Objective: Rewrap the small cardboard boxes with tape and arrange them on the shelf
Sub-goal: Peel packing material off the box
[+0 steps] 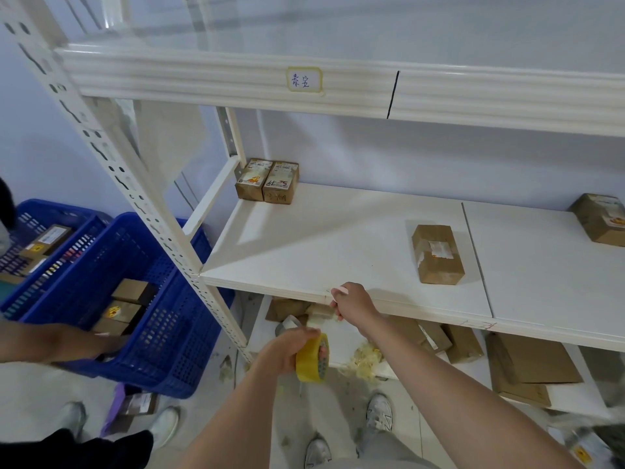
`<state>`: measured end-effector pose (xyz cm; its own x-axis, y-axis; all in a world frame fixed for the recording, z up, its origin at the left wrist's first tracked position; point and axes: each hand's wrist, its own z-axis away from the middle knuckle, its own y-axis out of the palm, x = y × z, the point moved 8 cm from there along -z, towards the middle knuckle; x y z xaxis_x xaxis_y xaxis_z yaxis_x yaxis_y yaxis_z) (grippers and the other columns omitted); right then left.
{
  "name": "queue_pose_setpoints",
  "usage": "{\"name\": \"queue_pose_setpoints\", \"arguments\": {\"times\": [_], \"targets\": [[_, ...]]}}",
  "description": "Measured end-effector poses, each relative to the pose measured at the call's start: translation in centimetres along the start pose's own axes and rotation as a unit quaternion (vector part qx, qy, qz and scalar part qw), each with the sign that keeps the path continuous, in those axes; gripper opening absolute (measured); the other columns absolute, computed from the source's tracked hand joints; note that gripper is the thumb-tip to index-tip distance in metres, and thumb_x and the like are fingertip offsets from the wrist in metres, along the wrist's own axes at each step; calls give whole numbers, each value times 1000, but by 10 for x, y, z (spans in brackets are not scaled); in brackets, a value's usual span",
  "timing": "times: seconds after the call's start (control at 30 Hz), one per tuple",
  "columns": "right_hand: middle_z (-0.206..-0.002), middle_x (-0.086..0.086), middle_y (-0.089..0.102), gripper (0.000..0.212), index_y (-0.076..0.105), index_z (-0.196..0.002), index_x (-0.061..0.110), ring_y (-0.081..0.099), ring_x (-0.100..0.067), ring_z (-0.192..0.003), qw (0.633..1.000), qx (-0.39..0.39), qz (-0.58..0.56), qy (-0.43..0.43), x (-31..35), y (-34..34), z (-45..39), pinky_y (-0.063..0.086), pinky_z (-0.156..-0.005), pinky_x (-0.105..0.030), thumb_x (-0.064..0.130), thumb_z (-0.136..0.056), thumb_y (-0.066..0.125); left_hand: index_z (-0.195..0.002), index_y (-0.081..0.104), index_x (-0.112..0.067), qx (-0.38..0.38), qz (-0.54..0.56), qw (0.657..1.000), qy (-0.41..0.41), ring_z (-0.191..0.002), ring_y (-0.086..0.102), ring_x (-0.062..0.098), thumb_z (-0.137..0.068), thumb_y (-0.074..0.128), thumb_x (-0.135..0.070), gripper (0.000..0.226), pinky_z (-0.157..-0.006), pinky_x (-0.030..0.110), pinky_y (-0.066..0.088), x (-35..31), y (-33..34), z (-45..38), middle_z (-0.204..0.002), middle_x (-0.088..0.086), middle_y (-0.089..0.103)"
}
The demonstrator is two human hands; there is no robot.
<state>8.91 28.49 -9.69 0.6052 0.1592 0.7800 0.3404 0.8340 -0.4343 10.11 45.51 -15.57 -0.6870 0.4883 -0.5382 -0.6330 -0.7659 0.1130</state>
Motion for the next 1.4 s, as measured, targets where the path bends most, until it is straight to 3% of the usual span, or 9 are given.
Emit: {"name": "queue_pose_setpoints", "arguments": {"times": [0.13,0.2,0.33,0.4,0.7,0.83,1.03,1.2,1.4], "targets": [[-77,-4,67,25,59,-84,10,59,-16,-63,1000,8,19,-16,-1,4,-2,52,-63,-32,26,-101,50,-125,58,-12,-47,-102,994,14,-96,68,27,-93,70,-36,42,-97,45,55,3,-12,-6,-107,12,69],[-88,-9,70,21,59,-91,8,63,-18,-67,999,21,21,-25,-4,9,-2,57,-70,-36,27,-100,53,-126,56,-17,-62,-117,991,21,-97,66,26,-95,68,-39,40,-94,40,55,2,-12,-4,-107,9,66],[-89,-11,69,17,70,-96,7,65,-17,-65,995,30,62,-74,-2,12,6,51,-53,-15,19,-99,58,-126,56,-17,-65,-139,988,27,-76,67,18,-98,64,-37,36,-70,30,56,-4,-15,-4,-100,7,62],[-85,-10,70,17,72,-94,6,66,-18,-66,992,37,78,-93,-4,15,8,58,-64,-26,14,-98,58,-123,58,-14,-68,-114,991,30,-62,67,14,-100,61,-34,31,-57,26,56,-3,-16,-3,-90,5,63],[-100,-12,68,8,62,-101,9,72,-23,-76,982,62,134,-119,-13,35,16,59,-72,-36,9,-94,61,-96,73,-15,-91,-18,995,29,-92,66,30,-96,68,-27,14,-89,43,58,8,-25,-10,-104,14,68],[-99,-9,64,11,64,-106,7,65,-22,-71,977,68,149,-136,-12,43,18,51,-63,-25,10,-96,62,-90,69,-15,-113,1,993,27,-95,67,31,-91,74,-25,12,-87,43,58,8,-28,-9,-102,14,68],[-91,-6,64,8,64,-89,16,66,-24,-84,974,81,159,-142,-14,47,18,43,-66,-24,13,-96,62,-115,67,-8,-122,-1,992,26,-89,70,29,-86,79,-25,36,-71,37,60,8,-26,-8,-104,14,71],[-108,-8,63,13,66,-106,11,62,-26,-101,967,85,187,-150,-20,53,15,55,-89,-41,17,-100,56,-106,65,-14,-105,14,994,36,-91,69,29,-86,80,-28,29,-73,39,60,9,-27,-1,-105,14,69],[-115,-6,65,21,67,-118,13,64,-24,-102,969,70,186,-147,-20,49,18,56,-88,-38,21,-101,57,-109,67,-26,-77,-81,993,46,-93,66,21,-89,75,-38,25,-73,32,58,10,-26,1,-105,5,66]]}}
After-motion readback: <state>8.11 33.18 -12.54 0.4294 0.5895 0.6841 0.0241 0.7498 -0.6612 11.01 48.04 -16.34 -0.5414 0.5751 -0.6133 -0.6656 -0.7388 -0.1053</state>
